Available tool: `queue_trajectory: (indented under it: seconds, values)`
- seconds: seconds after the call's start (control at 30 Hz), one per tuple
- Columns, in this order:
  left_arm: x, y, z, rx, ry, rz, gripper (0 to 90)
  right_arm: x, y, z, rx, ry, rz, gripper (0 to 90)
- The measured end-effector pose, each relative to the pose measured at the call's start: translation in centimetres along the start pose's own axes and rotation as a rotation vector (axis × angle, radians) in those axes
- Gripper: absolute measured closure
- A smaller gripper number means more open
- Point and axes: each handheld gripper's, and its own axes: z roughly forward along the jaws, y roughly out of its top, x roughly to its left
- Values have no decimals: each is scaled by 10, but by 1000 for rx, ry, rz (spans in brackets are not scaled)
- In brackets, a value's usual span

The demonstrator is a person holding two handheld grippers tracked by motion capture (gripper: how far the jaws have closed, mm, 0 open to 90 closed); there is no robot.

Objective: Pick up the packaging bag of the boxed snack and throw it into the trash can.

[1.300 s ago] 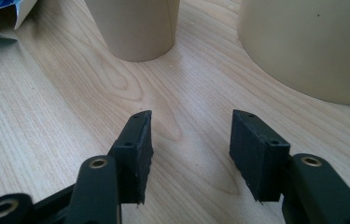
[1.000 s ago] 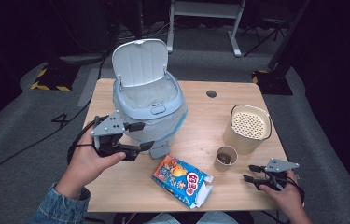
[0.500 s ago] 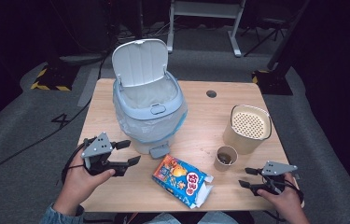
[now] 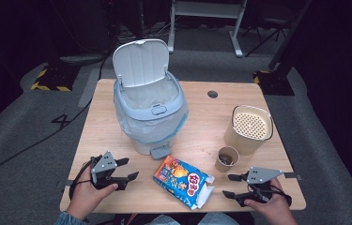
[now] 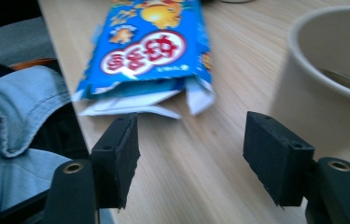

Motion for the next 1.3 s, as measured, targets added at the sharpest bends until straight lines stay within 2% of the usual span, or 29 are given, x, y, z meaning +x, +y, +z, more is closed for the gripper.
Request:
queue_trajectory:
  seconds: [0.07,0.2,0.27,0.3,0.57,0.63,0.67,0.8,0.97,1.07,1.27,1.3]
  values:
    - [0,-8,6,9,-2,-16,357,5,5,6,4,23,-22,363]
    - [2,-14,12,25,-2,-22,353,11,9,16,19,46,-21,323]
    - [3,-17,14,34,-5,-25,351,17,11,26,37,72,-59,305]
    - [3,-19,16,40,-4,-23,351,19,11,28,41,78,-62,301]
    - [3,-24,24,72,8,-1,344,29,20,41,27,90,-72,272]
    - [3,-26,26,78,8,0,341,29,26,45,13,76,-70,255]
    - [4,-27,27,92,18,8,337,27,30,48,-5,55,-59,240]
    - [5,-29,29,102,19,15,335,20,40,57,-4,-22,-38,240]
    - [4,-29,30,111,18,26,335,14,42,70,26,-37,3,230]
    - [4,-29,29,111,18,28,335,12,41,77,25,-49,26,225]
    - [3,-29,30,122,18,35,335,11,41,85,52,-66,44,207]
    - [2,-29,31,127,18,46,335,12,40,89,61,-72,52,190]
